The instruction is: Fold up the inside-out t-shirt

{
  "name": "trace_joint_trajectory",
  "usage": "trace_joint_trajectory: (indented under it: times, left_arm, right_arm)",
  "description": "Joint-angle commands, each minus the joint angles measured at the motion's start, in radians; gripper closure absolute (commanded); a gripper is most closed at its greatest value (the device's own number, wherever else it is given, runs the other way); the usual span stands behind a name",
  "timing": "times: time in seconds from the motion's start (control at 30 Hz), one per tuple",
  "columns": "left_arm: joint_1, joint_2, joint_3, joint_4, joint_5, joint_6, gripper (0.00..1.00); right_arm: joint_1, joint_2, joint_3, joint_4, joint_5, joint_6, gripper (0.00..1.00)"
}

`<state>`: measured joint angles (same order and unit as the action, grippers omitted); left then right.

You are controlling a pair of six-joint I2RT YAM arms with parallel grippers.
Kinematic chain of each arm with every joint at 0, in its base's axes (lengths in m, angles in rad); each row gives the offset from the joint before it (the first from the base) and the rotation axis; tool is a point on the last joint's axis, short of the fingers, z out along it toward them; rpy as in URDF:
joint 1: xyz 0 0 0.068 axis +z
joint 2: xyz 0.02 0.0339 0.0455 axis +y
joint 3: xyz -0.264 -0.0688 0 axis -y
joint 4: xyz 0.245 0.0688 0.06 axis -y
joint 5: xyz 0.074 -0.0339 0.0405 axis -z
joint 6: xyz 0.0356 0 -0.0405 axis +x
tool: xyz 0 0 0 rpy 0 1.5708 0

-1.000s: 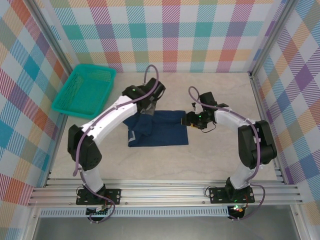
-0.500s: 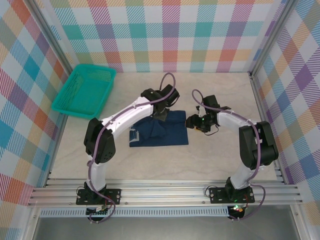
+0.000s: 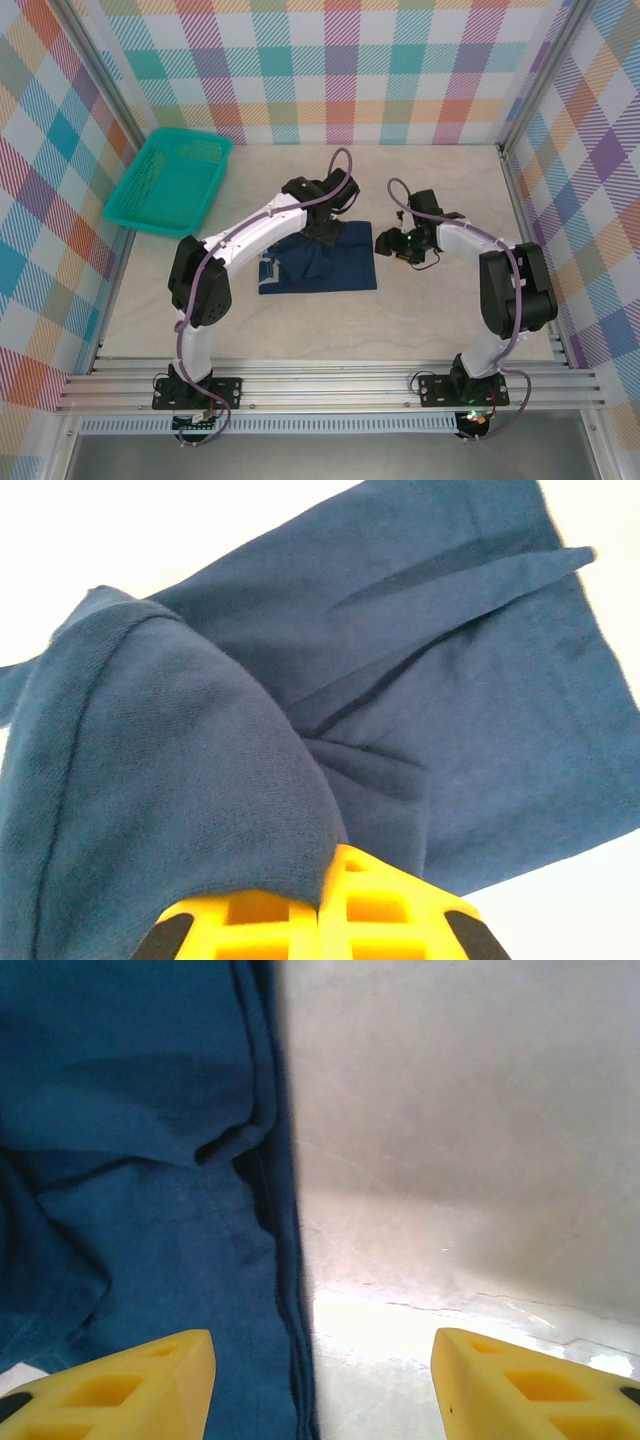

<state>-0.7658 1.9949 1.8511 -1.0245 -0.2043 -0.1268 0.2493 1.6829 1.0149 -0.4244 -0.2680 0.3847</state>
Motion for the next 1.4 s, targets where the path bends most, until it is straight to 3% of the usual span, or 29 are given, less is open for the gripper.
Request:
trace_joint_trajectory:
  times: [0.0,0.1,0.2,0.27,0.4,0.6,0.77,0.83,1.03,1.2,1.37]
  left_arm:
    - [-0.029,0.086,0.055,0.075,0.129,-0.027,1.0]
    - [-0.042,0.212,0.149,0.108,0.229,-0.09,0.9]
    - [-0.056,0.313,0.257,0.137,0.335,-0.137,0.66]
    - [-0.061,0.324,0.284,0.153,0.348,-0.149,0.56]
    - [-0.058,0.239,0.23,0.21,0.322,-0.148,0.45]
    - [-0.002,-0.023,-0.048,0.364,0.369,-0.156,0.4]
    - [0.104,-0.309,-0.403,0.469,0.31,-0.199,0.33]
    - [0.15,-0.368,-0.528,0.516,0.34,-0.235,0.32]
    - [0.165,-0.341,-0.665,0.673,0.531,-0.356,0.31]
    - [0.139,-0.295,-0.699,0.717,0.525,-0.389,0.31]
    - [0.109,-0.255,-0.729,0.736,0.51,-0.411,0.39]
  right_arm:
    - [-0.025,-0.051,-0.017,-0.013,0.047,0.006,0.4]
    - [-0.049,-0.09,-0.057,0.003,0.078,0.026,0.4]
    - [-0.054,-0.136,-0.096,0.018,0.103,0.043,0.4]
    - [-0.054,-0.165,-0.117,0.021,0.112,0.051,0.39]
    - [-0.054,-0.224,-0.166,0.037,0.142,0.06,0.39]
    - [-0.039,-0.299,-0.233,0.134,0.091,0.048,0.38]
    - [0.084,-0.291,-0.207,0.196,0.101,-0.007,0.35]
    - [0.123,-0.232,-0.151,0.217,0.105,-0.031,0.34]
    - [0.183,-0.038,0.023,0.261,0.11,-0.067,0.31]
    - [0.184,0.088,0.131,0.283,0.126,-0.058,0.32]
    - [0.18,0.193,0.232,0.252,0.145,-0.048,0.45]
